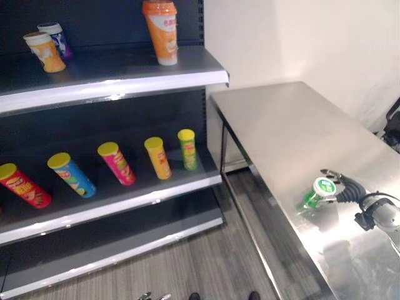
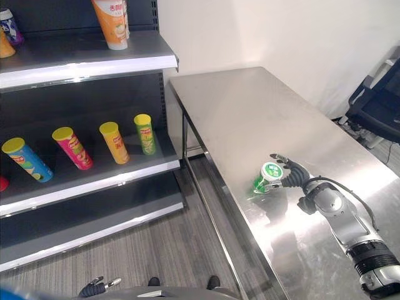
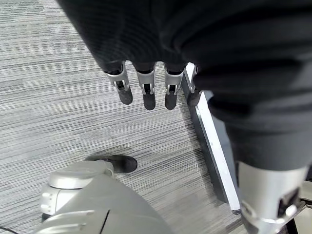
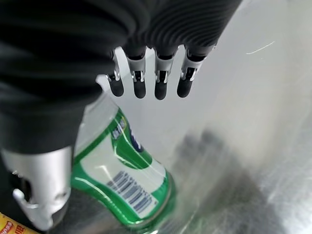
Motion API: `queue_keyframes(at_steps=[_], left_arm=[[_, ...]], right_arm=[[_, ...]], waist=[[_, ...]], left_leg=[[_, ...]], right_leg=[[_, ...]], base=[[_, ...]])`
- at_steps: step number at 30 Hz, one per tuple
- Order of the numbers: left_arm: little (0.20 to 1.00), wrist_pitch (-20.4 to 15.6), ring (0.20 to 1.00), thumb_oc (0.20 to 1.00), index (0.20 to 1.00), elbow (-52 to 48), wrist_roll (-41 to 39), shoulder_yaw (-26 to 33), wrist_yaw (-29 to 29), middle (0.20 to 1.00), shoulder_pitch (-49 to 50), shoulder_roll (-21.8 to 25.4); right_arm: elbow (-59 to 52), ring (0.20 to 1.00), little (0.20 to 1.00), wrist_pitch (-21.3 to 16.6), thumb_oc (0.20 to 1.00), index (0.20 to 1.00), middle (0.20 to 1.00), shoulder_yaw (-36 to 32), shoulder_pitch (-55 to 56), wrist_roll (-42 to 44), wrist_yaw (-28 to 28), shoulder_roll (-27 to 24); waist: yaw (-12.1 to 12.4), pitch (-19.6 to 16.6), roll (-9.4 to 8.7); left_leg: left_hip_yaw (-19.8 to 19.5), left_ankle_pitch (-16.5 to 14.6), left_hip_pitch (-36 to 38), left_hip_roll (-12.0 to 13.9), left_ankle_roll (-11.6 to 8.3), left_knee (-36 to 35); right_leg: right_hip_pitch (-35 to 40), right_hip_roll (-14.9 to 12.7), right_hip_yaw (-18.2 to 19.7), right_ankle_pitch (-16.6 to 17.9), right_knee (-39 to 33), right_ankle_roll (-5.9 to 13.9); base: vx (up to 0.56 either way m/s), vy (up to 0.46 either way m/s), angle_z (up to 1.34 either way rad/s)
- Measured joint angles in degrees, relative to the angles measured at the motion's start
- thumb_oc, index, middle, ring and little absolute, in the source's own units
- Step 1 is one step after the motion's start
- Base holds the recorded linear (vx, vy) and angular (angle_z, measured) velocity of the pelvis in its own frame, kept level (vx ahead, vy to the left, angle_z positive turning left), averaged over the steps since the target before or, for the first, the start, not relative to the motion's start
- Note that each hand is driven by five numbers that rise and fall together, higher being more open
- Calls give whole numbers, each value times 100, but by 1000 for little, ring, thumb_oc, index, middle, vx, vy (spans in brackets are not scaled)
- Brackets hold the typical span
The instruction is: Put the goods on the table back onto the shelves and tidy them up.
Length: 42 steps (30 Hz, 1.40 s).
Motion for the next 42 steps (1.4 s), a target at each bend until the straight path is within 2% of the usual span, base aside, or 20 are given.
queue_keyframes(at_steps=[17,22,23,24,25,26,42], left_arm=[[1000,-2,1000,1000,1000,-14,-3,7,14,1000,-40,-9],[1000,-2,1000,1000,1000,-14,-3,15,15,1000,-40,-11],[1000,-2,1000,1000,1000,-14,-3,15,15,1000,-48,-13],[1000,-2,1000,1000,1000,-15,-3,14,15,1000,-51,-14],[1000,-2,1000,1000,1000,-15,-3,15,15,1000,-49,-13],[1000,-2,1000,1000,1000,-15,-3,14,14,1000,-48,-13],[1000,-2,1000,1000,1000,-21,-31,22,9,1000,-33,-15]], right_arm=[[36,1000,1000,24,1000,1000,1000,27,-123,-182,-110,62],[-210,1000,1000,-5,1000,1000,1000,13,-124,-73,-192,254],[-209,950,950,-9,950,950,950,15,-123,-61,-192,291],[-207,768,768,-9,768,768,768,16,-123,-54,-189,294],[-206,442,442,-9,442,442,442,16,-124,-43,-190,294],[-202,200,200,-9,200,200,200,17,-124,-12,-188,294],[-242,200,200,-5,200,200,200,-47,-174,97,13,151]], waist=[[68,46,39],[64,45,38],[64,46,39],[67,47,42],[70,47,43],[75,47,42],[69,55,53]], left_leg=[[-102,5,12,-2,-3,0],[-102,6,14,-2,-3,0],[-102,6,13,-3,-3,0],[-102,5,13,-5,-3,0],[-102,5,14,-5,-3,0],[-103,5,14,-5,-3,0],[-120,6,9,-5,-4,0]], right_leg=[[67,-1,-84,-6,6,-13],[68,0,-85,-5,5,-14],[68,-1,-85,-5,5,-14],[68,-4,-85,-5,5,-14],[69,-4,-85,-5,6,-14],[69,-4,-86,-5,7,-14],[76,-1,-94,-8,22,-12]], base=[[3,1,3],[0,0,0],[0,0,0],[0,0,0],[0,0,0],[0,0,0],[-9,-8,0]])
